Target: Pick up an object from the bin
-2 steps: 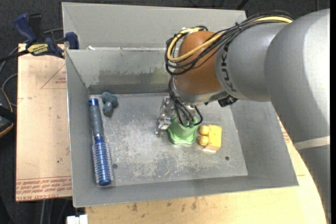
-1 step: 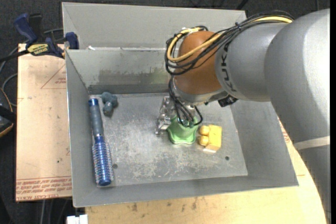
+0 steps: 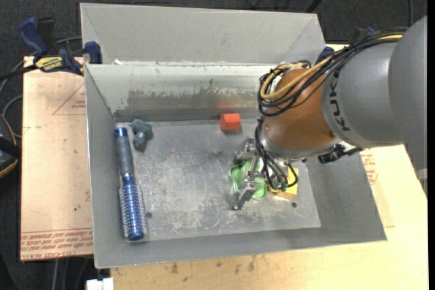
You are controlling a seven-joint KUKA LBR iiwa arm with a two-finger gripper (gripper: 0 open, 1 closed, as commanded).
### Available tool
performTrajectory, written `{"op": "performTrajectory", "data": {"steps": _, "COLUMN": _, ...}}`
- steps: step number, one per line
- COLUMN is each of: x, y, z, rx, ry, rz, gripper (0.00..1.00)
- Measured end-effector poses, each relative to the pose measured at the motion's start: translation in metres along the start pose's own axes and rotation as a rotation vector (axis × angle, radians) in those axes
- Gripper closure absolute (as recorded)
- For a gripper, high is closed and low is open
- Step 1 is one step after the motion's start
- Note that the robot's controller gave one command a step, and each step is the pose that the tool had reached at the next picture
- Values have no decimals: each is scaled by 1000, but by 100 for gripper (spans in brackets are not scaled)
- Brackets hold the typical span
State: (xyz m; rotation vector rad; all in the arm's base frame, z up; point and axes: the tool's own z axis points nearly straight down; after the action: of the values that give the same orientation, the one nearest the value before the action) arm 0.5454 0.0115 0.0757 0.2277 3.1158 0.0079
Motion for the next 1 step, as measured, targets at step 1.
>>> {"op": "performTrajectory", "data": {"steps": 1, "x": -14, "y": -24, "z": 1, "rx": -3, "ry": 8, "rz": -99, "gripper": 0}}
